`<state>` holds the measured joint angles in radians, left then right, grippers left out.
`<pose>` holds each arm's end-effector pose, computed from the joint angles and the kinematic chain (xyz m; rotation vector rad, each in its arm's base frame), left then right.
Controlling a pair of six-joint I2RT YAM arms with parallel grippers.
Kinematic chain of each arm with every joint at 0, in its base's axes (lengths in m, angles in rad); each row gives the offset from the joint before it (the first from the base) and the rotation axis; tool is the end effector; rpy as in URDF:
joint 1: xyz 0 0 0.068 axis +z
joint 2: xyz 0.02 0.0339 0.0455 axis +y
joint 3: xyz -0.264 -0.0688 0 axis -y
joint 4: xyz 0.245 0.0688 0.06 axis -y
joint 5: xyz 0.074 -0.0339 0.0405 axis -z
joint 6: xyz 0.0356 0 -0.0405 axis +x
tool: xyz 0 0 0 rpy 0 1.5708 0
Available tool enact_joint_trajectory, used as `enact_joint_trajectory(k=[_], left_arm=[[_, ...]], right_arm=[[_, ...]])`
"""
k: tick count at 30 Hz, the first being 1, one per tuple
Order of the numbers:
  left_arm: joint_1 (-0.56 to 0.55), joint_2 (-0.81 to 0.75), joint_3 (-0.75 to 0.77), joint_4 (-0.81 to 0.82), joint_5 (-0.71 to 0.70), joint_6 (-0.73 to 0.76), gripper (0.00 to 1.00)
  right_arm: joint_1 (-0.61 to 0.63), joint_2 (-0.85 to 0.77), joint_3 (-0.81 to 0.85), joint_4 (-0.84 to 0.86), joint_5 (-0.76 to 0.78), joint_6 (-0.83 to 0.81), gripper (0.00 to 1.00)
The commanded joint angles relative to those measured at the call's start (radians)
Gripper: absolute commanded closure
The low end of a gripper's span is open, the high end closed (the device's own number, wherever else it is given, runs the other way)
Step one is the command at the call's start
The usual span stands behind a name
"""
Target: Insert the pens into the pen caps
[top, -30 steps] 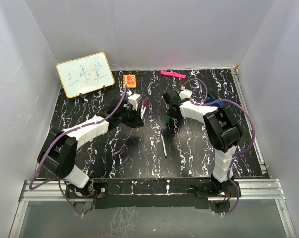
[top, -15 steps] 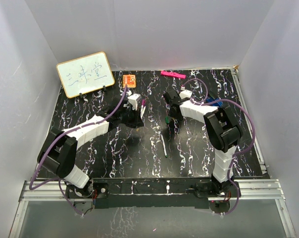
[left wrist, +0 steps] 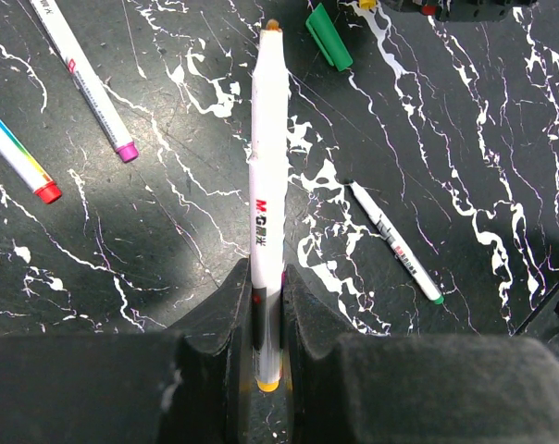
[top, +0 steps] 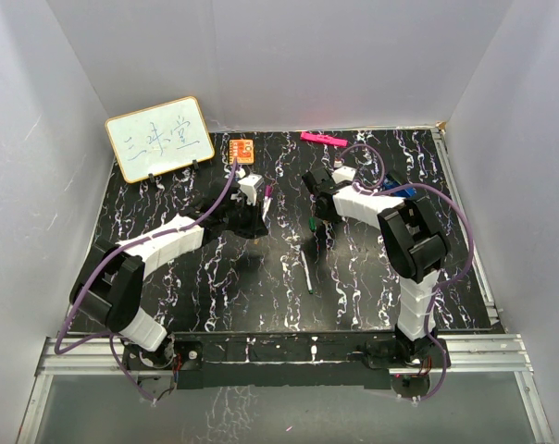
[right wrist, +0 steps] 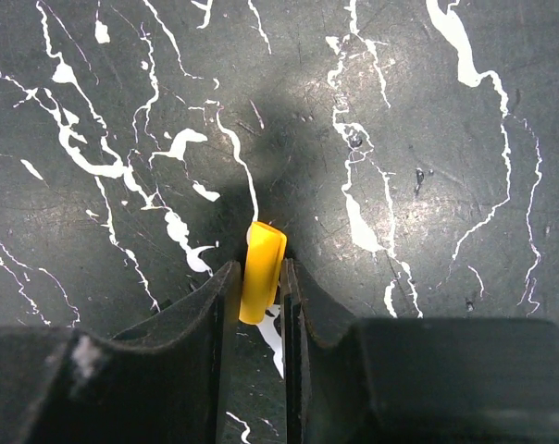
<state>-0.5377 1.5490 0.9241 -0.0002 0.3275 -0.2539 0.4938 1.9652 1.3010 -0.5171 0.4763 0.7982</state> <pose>0.2822 -0.1816 0.2197 0.5100 2.2160 -0.7923 0.3524 0.1712 0.1557 0.5061 2.4963 -0.1911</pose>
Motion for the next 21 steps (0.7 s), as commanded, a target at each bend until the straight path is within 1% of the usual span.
enact_joint_trajectory(k=[1,7,9,13,17,21], left_arm=[[0.004,-0.034,0.022,0.011,-0.004,0.001,1.00],[0.004,-0.035,0.014,0.015,-0.004,-0.004,1.00],[0.004,-0.036,0.012,0.016,-0.005,-0.004,1.00],[0.004,-0.037,0.007,0.020,-0.007,-0.007,1.00],[0.004,-0.036,0.007,0.023,-0.013,-0.010,1.00],[0.004,-0.039,0.010,0.021,-0.017,-0.010,1.00]], right_arm=[[-0.002,0.084,-0.043,-0.087,-0.017,-0.025,0.78],[-0.001,0.117,-0.037,-0.094,-0.047,-0.036,0.70],[-0.001,0.123,-0.038,-0.093,-0.051,-0.042,0.70],[-0.001,0.118,-0.053,-0.086,-0.057,-0.050,0.81],[-0.001,0.106,-0.081,-0.065,-0.079,-0.058,0.88],[-0.001,0.093,-0.112,-0.022,-0.127,-0.077,1.00]])
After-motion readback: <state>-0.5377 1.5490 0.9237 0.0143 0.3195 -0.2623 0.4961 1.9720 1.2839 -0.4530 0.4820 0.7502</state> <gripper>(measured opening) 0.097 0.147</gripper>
